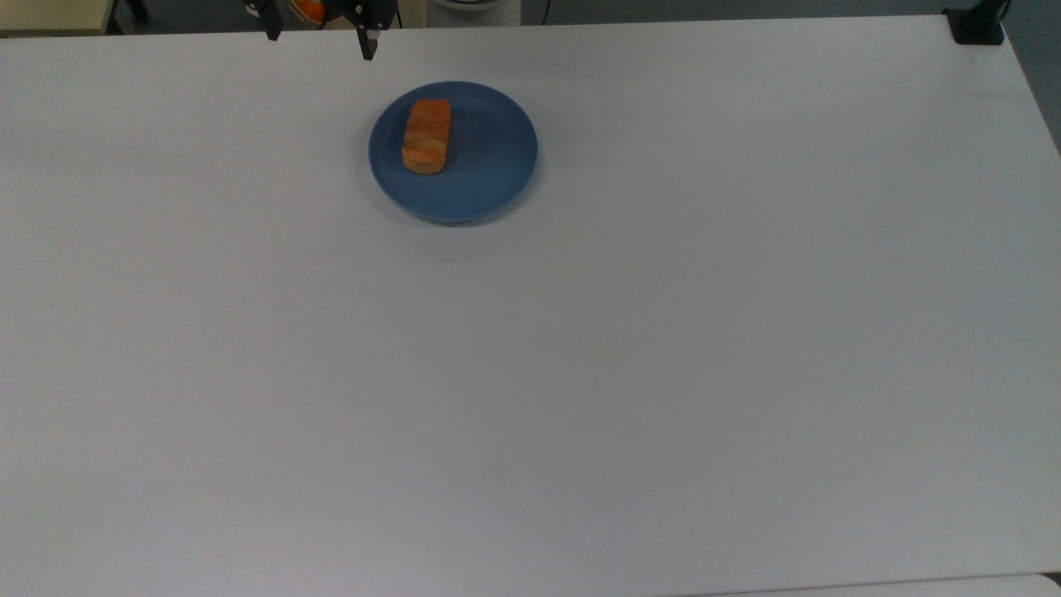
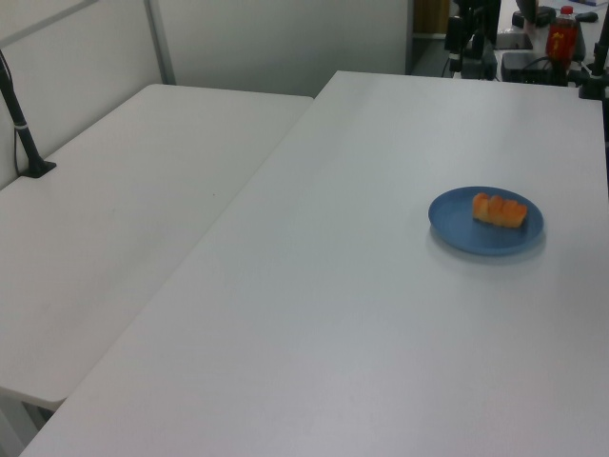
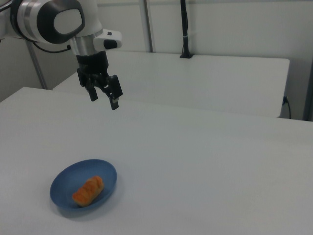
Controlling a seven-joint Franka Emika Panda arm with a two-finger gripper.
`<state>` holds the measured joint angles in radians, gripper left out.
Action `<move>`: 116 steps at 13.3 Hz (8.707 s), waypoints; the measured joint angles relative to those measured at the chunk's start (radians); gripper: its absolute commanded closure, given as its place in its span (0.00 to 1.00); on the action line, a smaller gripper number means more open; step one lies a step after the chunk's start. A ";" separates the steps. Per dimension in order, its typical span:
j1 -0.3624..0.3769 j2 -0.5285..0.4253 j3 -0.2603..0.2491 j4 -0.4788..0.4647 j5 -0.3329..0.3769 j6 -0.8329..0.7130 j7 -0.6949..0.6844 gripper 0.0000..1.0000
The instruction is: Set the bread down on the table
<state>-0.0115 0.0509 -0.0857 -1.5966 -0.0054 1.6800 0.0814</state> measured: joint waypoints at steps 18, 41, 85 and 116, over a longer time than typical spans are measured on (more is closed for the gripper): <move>0.008 -0.192 0.022 -0.473 0.003 0.279 -0.016 0.00; 0.013 -0.038 0.108 -0.764 0.003 0.609 -0.032 0.58; 0.373 0.406 0.579 -0.188 -0.182 0.403 0.766 0.00; -0.027 0.090 0.033 0.007 -0.034 0.011 -0.109 0.00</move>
<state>-0.0385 0.1414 -0.0531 -1.5892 -0.0390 1.6910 -0.0278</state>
